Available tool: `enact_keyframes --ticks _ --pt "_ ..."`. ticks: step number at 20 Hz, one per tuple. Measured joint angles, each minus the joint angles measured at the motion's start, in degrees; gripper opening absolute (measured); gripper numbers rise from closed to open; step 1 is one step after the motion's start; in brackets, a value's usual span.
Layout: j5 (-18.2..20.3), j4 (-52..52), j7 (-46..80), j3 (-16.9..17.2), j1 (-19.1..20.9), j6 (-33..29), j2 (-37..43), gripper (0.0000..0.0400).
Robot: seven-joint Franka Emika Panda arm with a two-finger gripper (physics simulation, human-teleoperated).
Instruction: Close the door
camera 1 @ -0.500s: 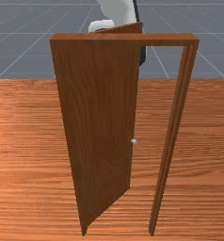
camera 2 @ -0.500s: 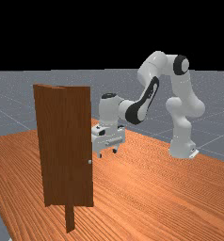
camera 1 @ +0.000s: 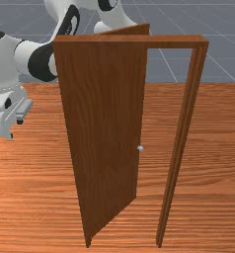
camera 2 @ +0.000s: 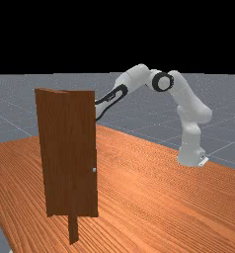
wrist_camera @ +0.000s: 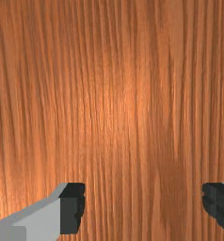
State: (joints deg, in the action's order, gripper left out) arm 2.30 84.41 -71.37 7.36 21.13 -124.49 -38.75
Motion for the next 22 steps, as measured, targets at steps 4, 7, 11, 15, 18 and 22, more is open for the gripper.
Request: enact_keyframes --ticks 4,7,11,15,18,22 --pt "0.30 0.44 -0.67 -0.40 0.11 0.11 0.30 0.0396" --pt "-1.87 10.02 -3.13 -2.44 -3.07 -3.98 5.99 0.0400" --pt "-3.77 18.26 5.77 -4.74 -11.69 -6.78 11.24 0.0400" --pt "-7.15 15.73 16.68 -2.57 -16.52 -5.26 9.78 0.0400" --pt "-3.78 3.48 14.27 -4.38 -15.13 0.41 2.63 0.0400" --pt "-3.67 -26.61 14.35 -4.50 -15.07 17.53 -13.82 0.0400"
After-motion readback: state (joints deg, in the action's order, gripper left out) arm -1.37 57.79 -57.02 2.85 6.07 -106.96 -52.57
